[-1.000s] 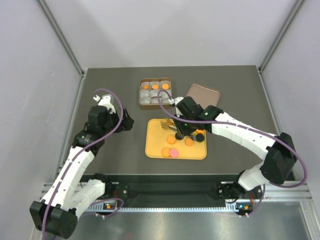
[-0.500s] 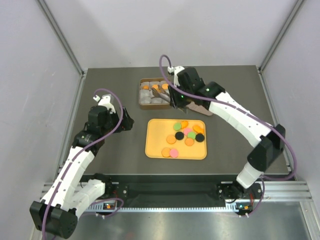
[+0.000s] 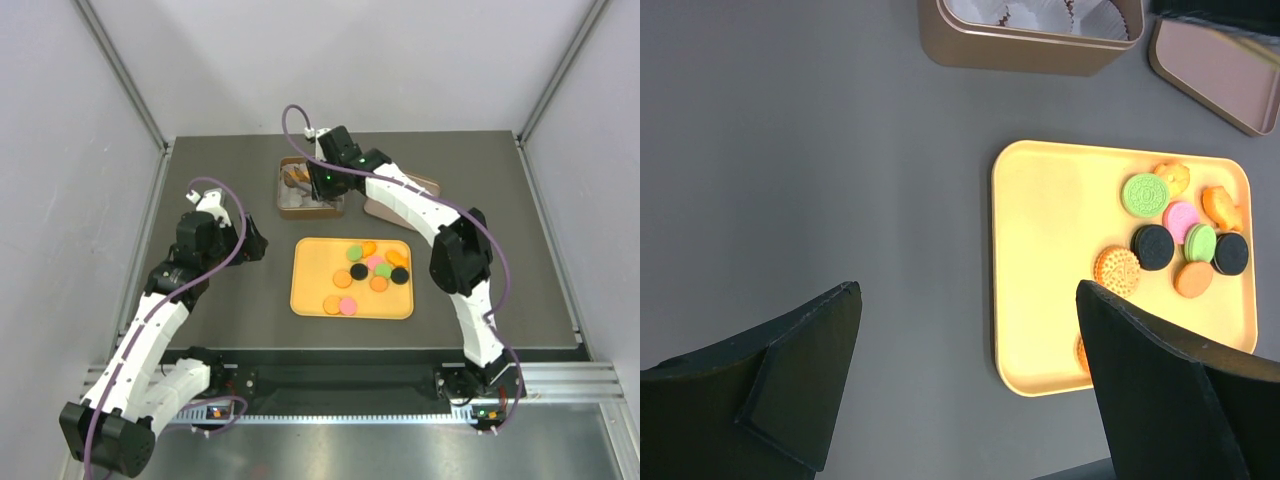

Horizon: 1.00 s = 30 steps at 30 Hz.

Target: Pack the cookies

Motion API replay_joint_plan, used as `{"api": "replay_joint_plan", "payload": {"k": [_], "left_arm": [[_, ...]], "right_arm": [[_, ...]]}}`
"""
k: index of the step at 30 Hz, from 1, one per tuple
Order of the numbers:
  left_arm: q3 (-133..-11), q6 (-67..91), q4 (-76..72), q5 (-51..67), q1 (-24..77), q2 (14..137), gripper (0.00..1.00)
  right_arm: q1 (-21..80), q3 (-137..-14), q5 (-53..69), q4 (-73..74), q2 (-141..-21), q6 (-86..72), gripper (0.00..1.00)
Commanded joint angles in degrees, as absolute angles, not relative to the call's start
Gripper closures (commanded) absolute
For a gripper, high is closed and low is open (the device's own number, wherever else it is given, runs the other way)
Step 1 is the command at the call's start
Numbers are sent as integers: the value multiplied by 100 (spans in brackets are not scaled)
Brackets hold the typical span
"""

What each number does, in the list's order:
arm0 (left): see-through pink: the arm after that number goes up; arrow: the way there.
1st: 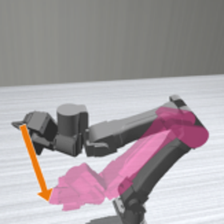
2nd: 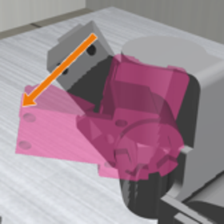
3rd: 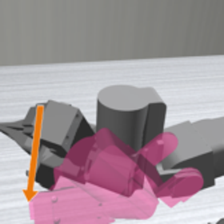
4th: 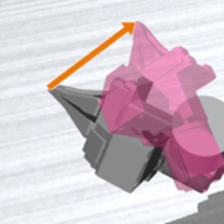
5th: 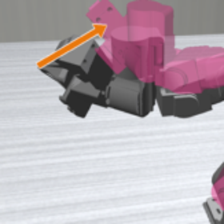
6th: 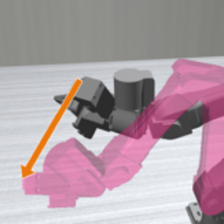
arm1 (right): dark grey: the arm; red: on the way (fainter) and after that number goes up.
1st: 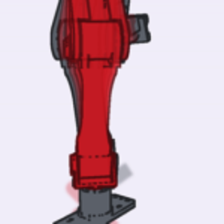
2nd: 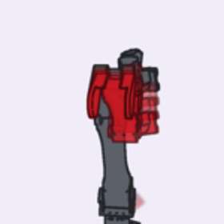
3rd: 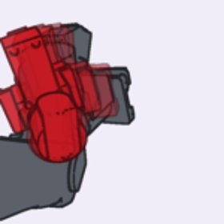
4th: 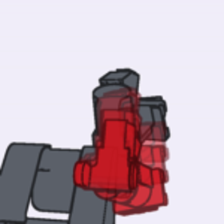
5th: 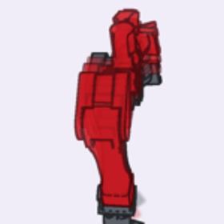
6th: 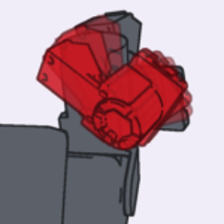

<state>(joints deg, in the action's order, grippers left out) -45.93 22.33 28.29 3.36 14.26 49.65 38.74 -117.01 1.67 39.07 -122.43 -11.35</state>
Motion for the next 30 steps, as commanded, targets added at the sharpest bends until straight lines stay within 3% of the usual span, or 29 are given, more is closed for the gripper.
{"api": "replay_joint_plan", "payload": {"k": [1,30], "left_arm": [[-4614,2189,2689,273,1389,4948,7],[-4605,2197,2689,308,1380,4948,7]], "right_arm": [[3832,-12094,369,3542,-12348,-1239,67],[3832,-12234,106,3384,-12525,-1187,53]]}}
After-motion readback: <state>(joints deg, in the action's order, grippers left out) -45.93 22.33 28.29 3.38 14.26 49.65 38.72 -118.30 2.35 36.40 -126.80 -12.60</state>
